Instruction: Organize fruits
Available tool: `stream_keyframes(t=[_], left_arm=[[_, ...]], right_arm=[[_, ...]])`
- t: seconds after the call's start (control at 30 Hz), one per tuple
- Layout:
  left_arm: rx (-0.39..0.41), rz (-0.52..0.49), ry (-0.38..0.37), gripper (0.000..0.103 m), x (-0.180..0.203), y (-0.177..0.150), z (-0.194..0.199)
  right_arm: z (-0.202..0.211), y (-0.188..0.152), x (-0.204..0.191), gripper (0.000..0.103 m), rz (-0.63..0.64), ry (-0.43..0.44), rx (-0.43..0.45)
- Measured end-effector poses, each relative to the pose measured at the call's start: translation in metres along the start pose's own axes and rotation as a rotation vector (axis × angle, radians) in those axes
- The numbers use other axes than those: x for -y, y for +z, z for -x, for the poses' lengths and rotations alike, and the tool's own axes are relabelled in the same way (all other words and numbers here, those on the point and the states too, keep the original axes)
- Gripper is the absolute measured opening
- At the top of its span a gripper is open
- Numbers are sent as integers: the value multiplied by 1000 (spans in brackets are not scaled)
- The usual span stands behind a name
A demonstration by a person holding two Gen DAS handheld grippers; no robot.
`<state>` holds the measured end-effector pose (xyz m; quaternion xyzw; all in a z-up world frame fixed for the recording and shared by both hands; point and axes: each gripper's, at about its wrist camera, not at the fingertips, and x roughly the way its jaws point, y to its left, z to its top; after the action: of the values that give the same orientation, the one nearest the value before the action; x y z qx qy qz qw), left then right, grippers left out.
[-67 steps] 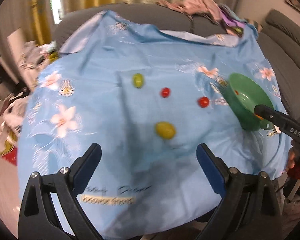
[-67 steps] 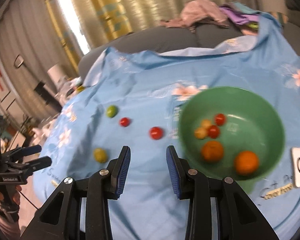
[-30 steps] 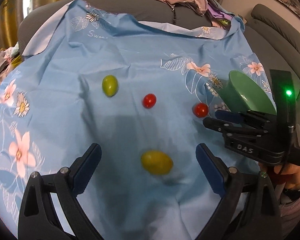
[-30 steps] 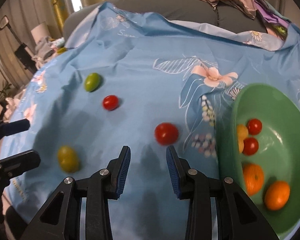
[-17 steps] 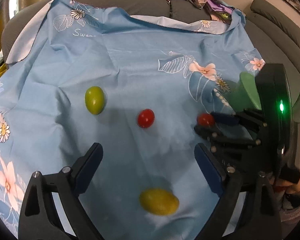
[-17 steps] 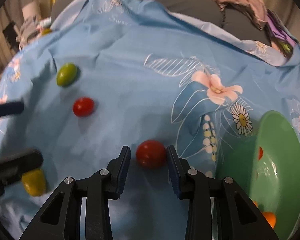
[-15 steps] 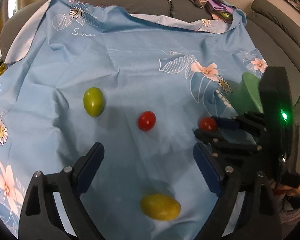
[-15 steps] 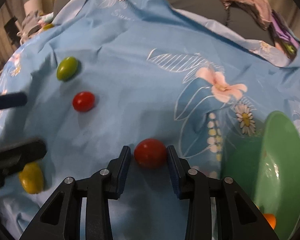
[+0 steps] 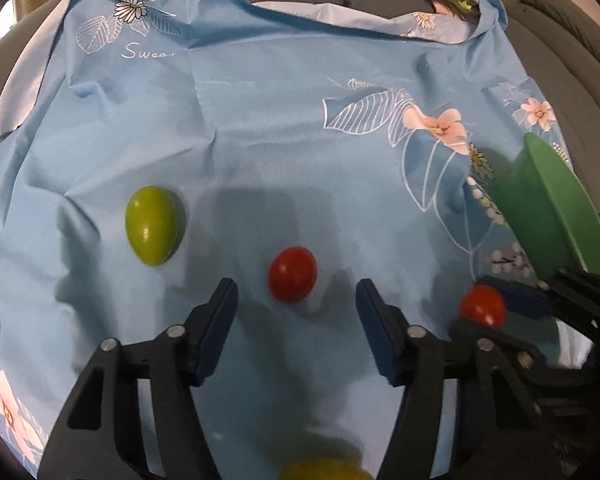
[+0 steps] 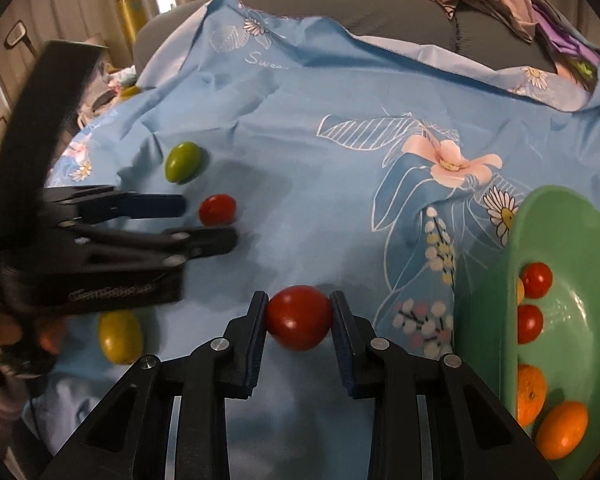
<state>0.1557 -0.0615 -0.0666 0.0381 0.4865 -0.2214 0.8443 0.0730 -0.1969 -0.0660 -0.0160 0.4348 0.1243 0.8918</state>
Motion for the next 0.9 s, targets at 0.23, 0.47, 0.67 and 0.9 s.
stream_keyframes(t=[0.23, 0.47, 0.67, 0.9], left_arm=[[7, -31, 70, 26, 4, 4, -9], [17, -36, 79, 24, 5, -1, -1], [44, -39, 85, 24, 13, -9, 26], [74, -37, 89, 24, 23, -27, 64]], right_arm=[[7, -1, -1, 33, -7, 29, 26], [13, -4, -3, 33, -11, 42, 49], [23, -6, -3, 33, -23, 59, 66], [43, -10, -10, 33, -26, 83, 100]])
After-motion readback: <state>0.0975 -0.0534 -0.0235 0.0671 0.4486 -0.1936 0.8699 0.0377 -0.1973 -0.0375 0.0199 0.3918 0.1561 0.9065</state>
